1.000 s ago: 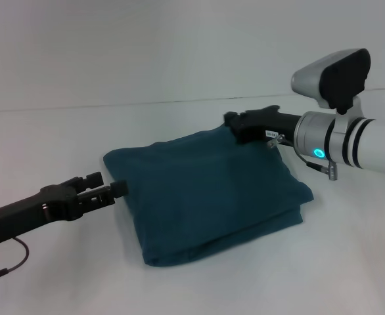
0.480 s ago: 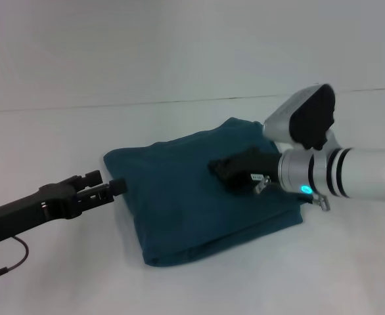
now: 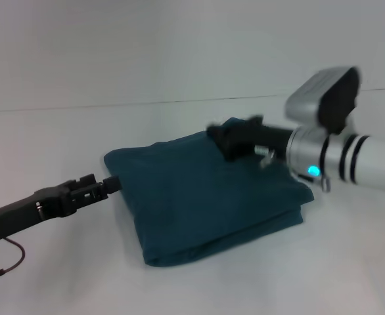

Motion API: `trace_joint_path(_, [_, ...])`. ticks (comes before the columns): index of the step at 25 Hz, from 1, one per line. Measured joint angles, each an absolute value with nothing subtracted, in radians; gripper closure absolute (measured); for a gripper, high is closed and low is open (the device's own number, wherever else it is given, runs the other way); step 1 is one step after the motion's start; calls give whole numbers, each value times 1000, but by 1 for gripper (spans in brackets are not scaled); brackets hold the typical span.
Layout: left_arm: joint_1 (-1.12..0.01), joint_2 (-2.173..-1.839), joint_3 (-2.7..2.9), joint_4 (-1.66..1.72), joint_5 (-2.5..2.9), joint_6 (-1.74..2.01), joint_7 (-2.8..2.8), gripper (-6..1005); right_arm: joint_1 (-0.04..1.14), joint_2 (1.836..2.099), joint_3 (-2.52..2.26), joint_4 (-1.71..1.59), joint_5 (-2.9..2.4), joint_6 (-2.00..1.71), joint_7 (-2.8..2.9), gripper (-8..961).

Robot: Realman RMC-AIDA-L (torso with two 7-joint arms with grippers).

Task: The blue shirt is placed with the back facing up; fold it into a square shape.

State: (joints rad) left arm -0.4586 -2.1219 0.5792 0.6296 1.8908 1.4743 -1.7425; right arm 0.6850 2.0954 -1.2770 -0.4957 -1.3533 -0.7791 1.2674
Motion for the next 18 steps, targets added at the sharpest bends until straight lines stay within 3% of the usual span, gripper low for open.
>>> trace_joint_path(4, [-459, -2118, 579, 634, 1950, 1433, -1885, 43, 664, 2081, -1231, -553, -1310, -819, 1318, 873])
trace_joint_path(12, [-472, -2111, 583, 631, 2035, 1412, -2120, 43, 661, 2010, -1192, -580, -1345, -855, 1496, 793])
trace_joint_path(18, [-492, -2107, 600, 622, 2091, 1419, -2233, 43, 657, 1991, -1184, -593, -1371, -873, 1521, 526])
